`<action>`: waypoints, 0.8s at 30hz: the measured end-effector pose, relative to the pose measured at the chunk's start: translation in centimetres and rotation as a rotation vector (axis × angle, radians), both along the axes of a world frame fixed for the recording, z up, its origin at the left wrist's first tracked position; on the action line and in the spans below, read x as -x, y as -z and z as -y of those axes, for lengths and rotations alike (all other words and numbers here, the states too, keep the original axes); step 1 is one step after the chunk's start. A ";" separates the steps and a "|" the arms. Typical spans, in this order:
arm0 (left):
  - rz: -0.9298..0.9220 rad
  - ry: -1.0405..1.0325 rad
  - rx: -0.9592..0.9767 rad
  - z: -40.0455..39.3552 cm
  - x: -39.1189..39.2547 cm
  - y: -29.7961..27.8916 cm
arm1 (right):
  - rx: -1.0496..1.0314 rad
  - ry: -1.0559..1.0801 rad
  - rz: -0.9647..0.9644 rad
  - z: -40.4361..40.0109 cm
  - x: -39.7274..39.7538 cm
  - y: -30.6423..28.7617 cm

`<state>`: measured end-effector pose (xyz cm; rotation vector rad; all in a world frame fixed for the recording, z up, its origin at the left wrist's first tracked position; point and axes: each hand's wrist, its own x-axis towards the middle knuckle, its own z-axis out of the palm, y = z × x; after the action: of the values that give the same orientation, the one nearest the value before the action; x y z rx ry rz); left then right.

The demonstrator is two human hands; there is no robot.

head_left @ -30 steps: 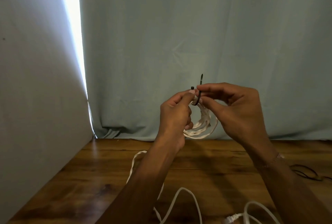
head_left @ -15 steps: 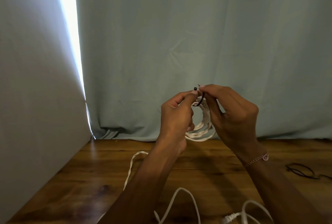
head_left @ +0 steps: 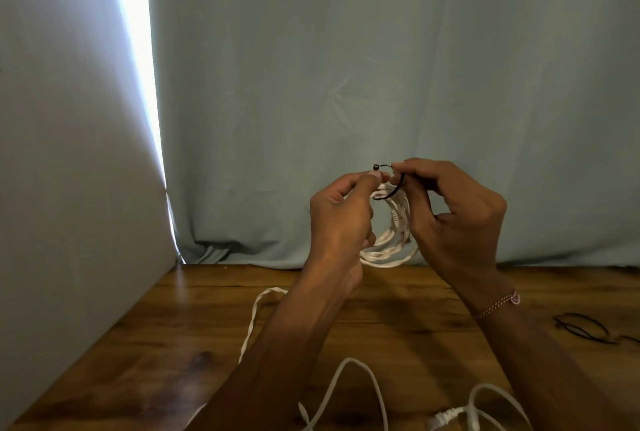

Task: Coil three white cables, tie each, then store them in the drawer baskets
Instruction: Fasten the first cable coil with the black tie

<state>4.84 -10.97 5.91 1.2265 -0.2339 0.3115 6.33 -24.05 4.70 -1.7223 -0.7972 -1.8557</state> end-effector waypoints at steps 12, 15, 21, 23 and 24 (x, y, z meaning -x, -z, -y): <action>0.026 -0.014 -0.023 0.1 0.2 0.2 | 0.002 -0.003 -0.024 -0.1 0.1 0.1; 0.032 -0.020 -0.029 0.2 0.2 0.2 | 0.003 -0.002 -0.022 0.0 0.2 0.1; 0.037 -0.033 -0.041 0.2 0.3 0.2 | 0.007 0.003 0.000 0.0 0.3 0.2; 0.032 -0.032 -0.039 0.1 0.3 0.2 | 0.010 0.002 0.001 0.0 0.4 0.2; 0.028 -0.034 -0.038 0.1 0.3 0.2 | 0.011 0.002 0.003 0.0 0.4 0.2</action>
<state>4.53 -11.09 5.73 1.2652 -0.2444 0.3557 5.98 -24.06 4.53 -1.7282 -0.8089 -1.8593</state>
